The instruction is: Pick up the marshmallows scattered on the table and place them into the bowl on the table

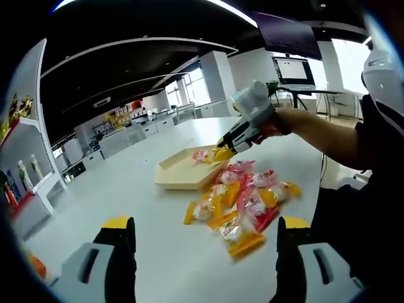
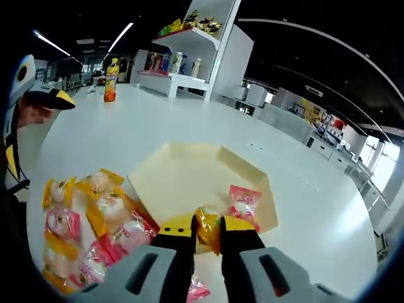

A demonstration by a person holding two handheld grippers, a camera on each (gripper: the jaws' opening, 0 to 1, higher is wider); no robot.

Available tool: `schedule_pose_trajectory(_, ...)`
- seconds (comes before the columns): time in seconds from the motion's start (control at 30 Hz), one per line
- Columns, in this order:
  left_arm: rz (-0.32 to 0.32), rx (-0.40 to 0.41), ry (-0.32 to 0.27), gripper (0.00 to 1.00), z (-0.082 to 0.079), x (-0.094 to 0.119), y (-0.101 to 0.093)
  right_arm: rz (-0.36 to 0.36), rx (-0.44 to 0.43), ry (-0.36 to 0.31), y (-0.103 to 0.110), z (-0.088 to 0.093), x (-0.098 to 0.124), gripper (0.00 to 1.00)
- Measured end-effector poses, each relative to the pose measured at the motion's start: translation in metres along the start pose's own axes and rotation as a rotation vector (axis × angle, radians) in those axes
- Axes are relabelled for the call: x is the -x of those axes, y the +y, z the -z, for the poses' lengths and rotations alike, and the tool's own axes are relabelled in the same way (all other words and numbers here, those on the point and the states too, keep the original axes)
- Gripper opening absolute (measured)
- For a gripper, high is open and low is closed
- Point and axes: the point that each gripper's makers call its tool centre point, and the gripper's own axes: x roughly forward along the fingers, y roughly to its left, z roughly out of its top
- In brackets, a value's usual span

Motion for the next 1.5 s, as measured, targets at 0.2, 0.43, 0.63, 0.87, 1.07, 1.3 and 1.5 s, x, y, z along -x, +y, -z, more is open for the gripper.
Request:
schedule_pose_trajectory(0.2, -0.005, 0.004, -0.005, 0.92, -0.0010, 0.0001, 0.0021, -0.005, -0.008, -0.002, -0.0001, 0.0000, 0.0000, 0.13)
schedule_pose_trajectory(0.43, -0.006, 0.004, -0.003, 0.92, -0.0004, 0.0005, 0.0021, -0.014, -0.047, -0.012, -0.0015, 0.0011, -0.0002, 0.14)
schedule_pose_trajectory(0.63, -0.010, 0.003, -0.004, 0.92, -0.0004, 0.0014, 0.0024, -0.010, -0.054, -0.014, -0.0023, 0.0012, -0.0006, 0.15)
schedule_pose_trajectory(0.87, -0.009, 0.001, -0.003, 0.92, -0.0003, 0.0015, 0.0016, -0.006, -0.072, -0.013, -0.0042, 0.0017, -0.0010, 0.16)
schedule_pose_trajectory(1.07, -0.012, 0.001, -0.006, 0.92, -0.0010, 0.0028, 0.0024, -0.007, -0.074, -0.013, -0.0041, 0.0013, -0.0009, 0.18)
schedule_pose_trajectory(1.3, -0.013, -0.002, 0.005, 0.92, 0.0020, 0.0025, 0.0021, -0.010, -0.090, -0.014, -0.0032, 0.0012, 0.0005, 0.21)
schedule_pose_trajectory(1.5, -0.011, -0.004, -0.001, 0.92, 0.0002, 0.0036, 0.0012, -0.021, -0.098, -0.017, 0.0014, 0.0007, 0.0040, 0.24)
